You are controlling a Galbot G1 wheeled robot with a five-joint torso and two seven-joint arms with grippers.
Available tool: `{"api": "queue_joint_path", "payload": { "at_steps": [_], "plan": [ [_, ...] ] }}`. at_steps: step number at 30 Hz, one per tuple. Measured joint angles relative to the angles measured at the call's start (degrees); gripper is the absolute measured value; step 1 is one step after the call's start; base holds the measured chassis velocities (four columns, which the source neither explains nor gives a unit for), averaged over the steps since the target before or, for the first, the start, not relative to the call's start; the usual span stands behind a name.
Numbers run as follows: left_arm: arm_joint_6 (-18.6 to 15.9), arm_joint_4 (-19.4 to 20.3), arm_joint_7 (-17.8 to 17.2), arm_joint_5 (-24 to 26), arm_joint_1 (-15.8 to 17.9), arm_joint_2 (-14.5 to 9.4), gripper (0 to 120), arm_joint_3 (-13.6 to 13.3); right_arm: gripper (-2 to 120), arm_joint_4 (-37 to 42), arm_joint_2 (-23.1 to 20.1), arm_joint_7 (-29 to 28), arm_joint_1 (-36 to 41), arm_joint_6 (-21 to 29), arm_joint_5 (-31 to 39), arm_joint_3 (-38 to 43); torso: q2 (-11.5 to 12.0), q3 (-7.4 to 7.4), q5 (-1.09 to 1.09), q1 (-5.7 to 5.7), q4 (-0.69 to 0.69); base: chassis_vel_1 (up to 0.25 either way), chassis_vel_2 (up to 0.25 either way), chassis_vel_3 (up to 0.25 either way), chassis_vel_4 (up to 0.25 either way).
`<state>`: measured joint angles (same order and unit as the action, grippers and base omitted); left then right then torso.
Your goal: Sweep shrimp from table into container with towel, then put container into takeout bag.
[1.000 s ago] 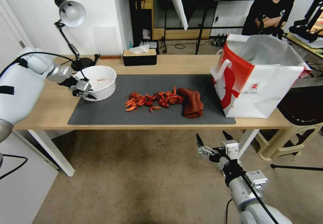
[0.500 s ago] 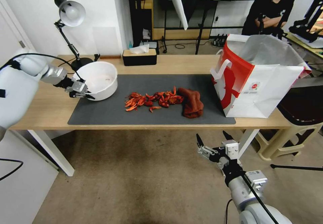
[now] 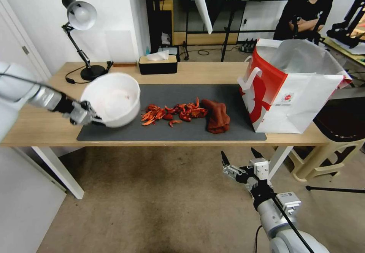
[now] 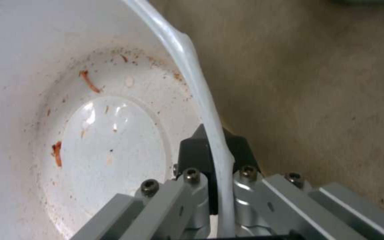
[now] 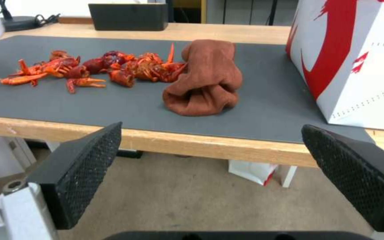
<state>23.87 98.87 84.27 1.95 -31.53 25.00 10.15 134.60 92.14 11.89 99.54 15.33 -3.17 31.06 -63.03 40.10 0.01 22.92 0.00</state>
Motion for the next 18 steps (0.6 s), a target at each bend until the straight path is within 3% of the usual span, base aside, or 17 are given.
{"api": "queue_joint_path", "payload": {
  "at_steps": [1, 3, 4, 6, 7, 8, 9, 11, 18],
  "plan": [
    [0.06, 4.72, -0.12, 0.45, -4.57, -0.94, 0, 3.64, 100, -0.03, -0.01, 0.00, -0.10, 0.03, 0.00, 0.03, 0.00, 0.00, 0.02, -0.01, -0.01, 0.000, 0.000, 0.000, 0.000],
    [0.70, 10.57, -0.08, 0.40, -11.13, -1.52, 0, 8.77, 100, -0.03, -0.01, 0.00, -0.09, 0.05, 0.00, 0.00, 0.00, 0.00, 0.01, -0.01, -0.01, 0.000, 0.000, 0.000, 0.000],
    [0.70, 10.57, -0.08, 0.40, -11.13, -1.52, 0, 8.77, 100, -0.03, -0.01, 0.00, -0.09, 0.05, 0.00, 0.00, 0.00, 0.00, 0.01, -0.01, -0.01, 0.000, 0.000, 0.000, 0.000],
    [1.60, 15.54, 0.22, 0.36, -18.02, -1.98, 0, 12.98, 100, -0.03, -0.01, -0.01, 0.01, 0.06, -0.02, -0.02, 0.00, 0.00, 0.00, 0.00, 0.00, 0.000, 0.000, 0.000, 0.000],
    [1.82, 16.71, 0.30, 0.47, -19.92, -2.10, 0, 14.07, 100, -0.04, -0.01, -0.04, 0.07, 0.06, -0.03, -0.03, 0.00, 0.00, 0.00, -0.01, 0.00, 0.000, 0.000, 0.000, 0.000],
    [1.82, 16.71, 0.30, 0.47, -19.92, -2.10, 0, 14.07, 100, -0.04, -0.01, -0.04, 0.07, 0.06, -0.03, -0.03, 0.00, 0.00, 0.00, -0.01, 0.00, 0.000, 0.000, 0.000, 0.000],
    [2.15, 18.57, 0.56, 0.98, -23.38, -2.22, 0, 15.63, 100, -0.05, -0.01, -0.11, 0.13, 0.06, -0.09, -0.08, 0.00, 0.00, 0.01, -0.01, 0.00, 0.000, 0.000, 0.000, 0.000],
    [2.61, 21.19, 1.52, 1.16, -26.80, -1.90, 0, 16.38, 100, -0.04, -0.01, -0.22, 0.30, 0.05, -0.26, -0.09, 0.00, 0.00, 0.00, -0.01, 0.02, 0.000, 0.000, 0.000, 0.000],
    [5.74, 24.76, 3.20, -4.25, -29.29, 0.52, 0, 14.06, 100, 0.92, -0.01, -0.34, 0.96, 0.01, -0.37, 0.70, 0.00, 0.00, 0.00, -0.01, 0.00, 0.000, 0.000, 0.000, 0.000]
  ]
}}
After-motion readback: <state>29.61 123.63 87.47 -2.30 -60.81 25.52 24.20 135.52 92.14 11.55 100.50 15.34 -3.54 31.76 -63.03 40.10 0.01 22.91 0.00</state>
